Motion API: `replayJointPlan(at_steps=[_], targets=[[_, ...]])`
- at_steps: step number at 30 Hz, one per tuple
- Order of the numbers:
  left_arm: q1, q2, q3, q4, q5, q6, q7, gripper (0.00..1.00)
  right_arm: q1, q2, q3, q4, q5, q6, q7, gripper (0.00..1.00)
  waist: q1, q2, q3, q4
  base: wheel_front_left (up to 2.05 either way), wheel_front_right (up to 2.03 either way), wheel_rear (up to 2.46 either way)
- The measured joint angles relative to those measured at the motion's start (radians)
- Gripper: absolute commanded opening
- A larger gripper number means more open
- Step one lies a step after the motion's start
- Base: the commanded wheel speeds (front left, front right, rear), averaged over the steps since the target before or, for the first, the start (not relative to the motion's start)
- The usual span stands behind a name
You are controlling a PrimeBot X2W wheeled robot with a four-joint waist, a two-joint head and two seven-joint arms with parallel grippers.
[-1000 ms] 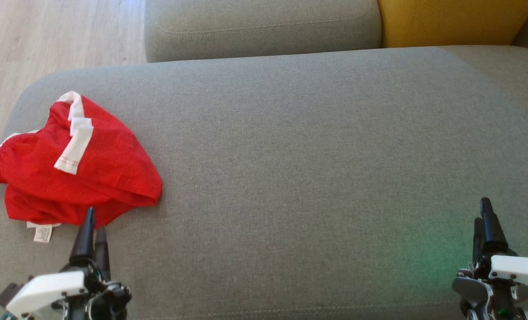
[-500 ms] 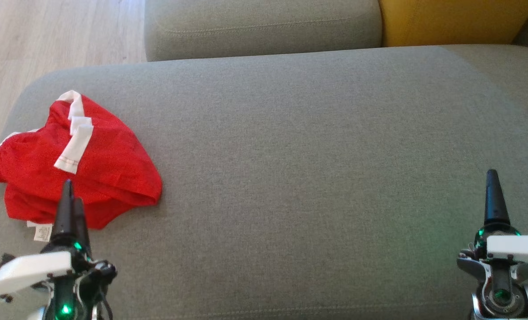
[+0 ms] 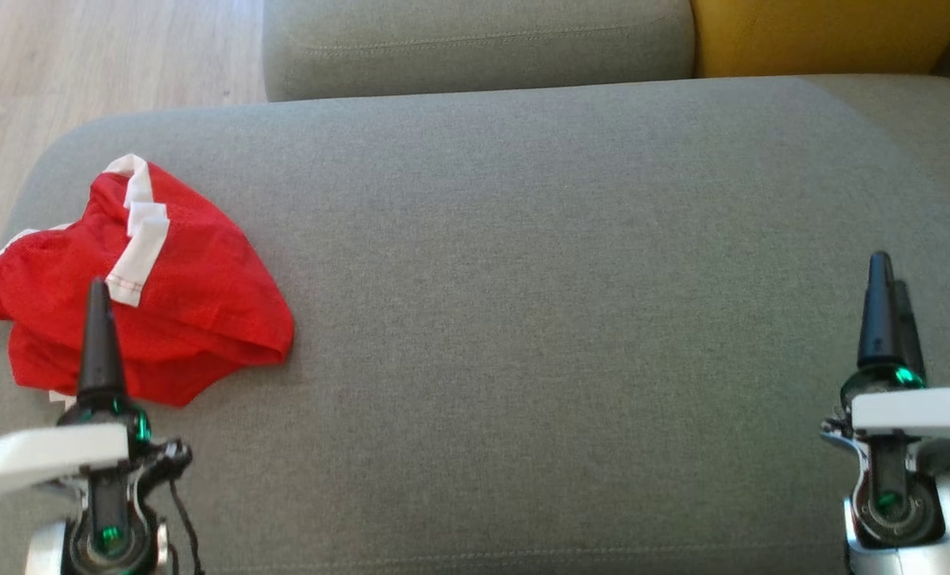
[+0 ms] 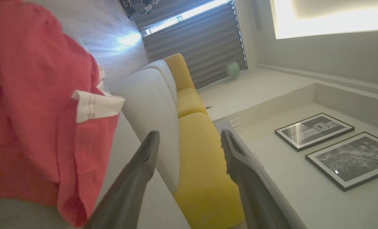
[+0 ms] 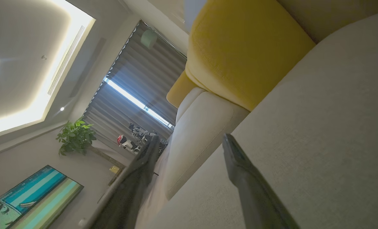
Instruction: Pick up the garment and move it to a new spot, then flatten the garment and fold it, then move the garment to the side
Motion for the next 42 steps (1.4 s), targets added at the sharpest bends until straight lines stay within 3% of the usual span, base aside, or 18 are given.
replayJointPlan(at_steps=[16,31,42], targets=[[-0.046,0.001,-0.142,-0.12,0.33,0.041,-0.045,1.0,-0.035,-0.018,0.061,-0.093,-0.328,0.0,-0.044,1.0,0.0,0.0,0.023,0.001,0.0,0.0,0.0],[-0.064,0.01,-0.31,-0.102,0.768,0.051,-0.085,1.0,-0.035,-0.03,0.099,-0.107,-0.605,0.0,-0.088,1.0,0.0,0.0,0.04,-0.015,0.0,0.0,0.0],[-0.081,0.069,-0.433,-0.087,0.981,0.17,-0.122,1.0,-0.035,-0.03,0.13,-0.115,-0.803,0.0,-0.119,1.0,0.0,0.0,0.054,-0.023,0.0,0.0,0.0]])
